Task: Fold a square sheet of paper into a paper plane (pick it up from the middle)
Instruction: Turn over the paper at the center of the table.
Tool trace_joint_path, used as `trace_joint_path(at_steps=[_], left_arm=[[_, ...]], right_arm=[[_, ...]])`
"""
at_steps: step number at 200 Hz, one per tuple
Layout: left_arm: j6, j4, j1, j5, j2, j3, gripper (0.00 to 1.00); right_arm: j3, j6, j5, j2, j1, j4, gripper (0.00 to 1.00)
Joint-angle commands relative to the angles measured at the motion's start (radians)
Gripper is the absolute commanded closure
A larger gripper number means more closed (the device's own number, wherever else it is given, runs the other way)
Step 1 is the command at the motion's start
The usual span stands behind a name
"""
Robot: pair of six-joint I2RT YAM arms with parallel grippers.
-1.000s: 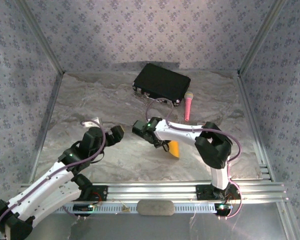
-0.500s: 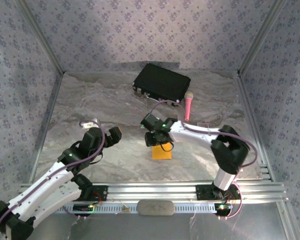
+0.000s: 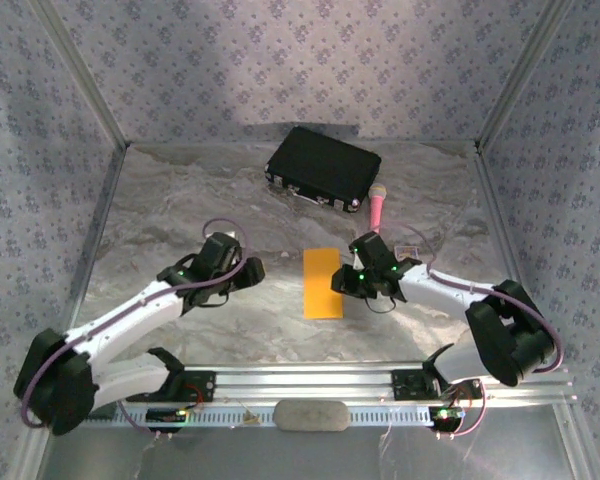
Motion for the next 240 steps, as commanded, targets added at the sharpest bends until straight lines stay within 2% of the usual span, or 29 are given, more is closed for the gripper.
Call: trace_joint_path(at_steps=[1, 28, 66, 119, 132, 152, 180, 240], left_arm=[[0.007, 0.091, 0.002, 0.147, 0.074, 0.043, 0.42], [-0.028, 0.172, -0.018, 0.218, 0.166, 0.05, 0.43], [-0.038, 0.201, -0.075, 0.221, 0.277, 0.096, 0.47], [-0.074, 0.292, -0.088, 0.271, 0.35, 0.108, 0.48], [-0.075, 0.312, -0.088, 0.288, 0.365, 0.107, 0.47], [-0.08, 0.346, -0.088, 0.323, 0.385, 0.102, 0.48], [-0.084, 0.358, -0.09, 0.318, 0.393, 0.092, 0.48], [-0.078, 0.391, -0.09, 0.351, 0.466, 0.135, 0.5]], right_arm=[[-0.032, 0.052, -0.079, -0.019, -0.009, 0.123, 0.76], [-0.067, 0.076, -0.131, 0.001, -0.04, 0.181, 0.79], [-0.099, 0.093, -0.191, 0.018, -0.069, 0.245, 0.82], [-0.117, 0.103, -0.236, 0.031, -0.105, 0.282, 0.85], [-0.115, 0.096, -0.228, 0.029, -0.113, 0.271, 0.87], [-0.099, 0.055, -0.122, 0.001, -0.118, 0.151, 0.9], [-0.123, 0.069, -0.221, -0.015, -0.147, 0.236, 0.89], [-0.106, 0.08, -0.305, 0.046, -0.147, 0.29, 0.89]])
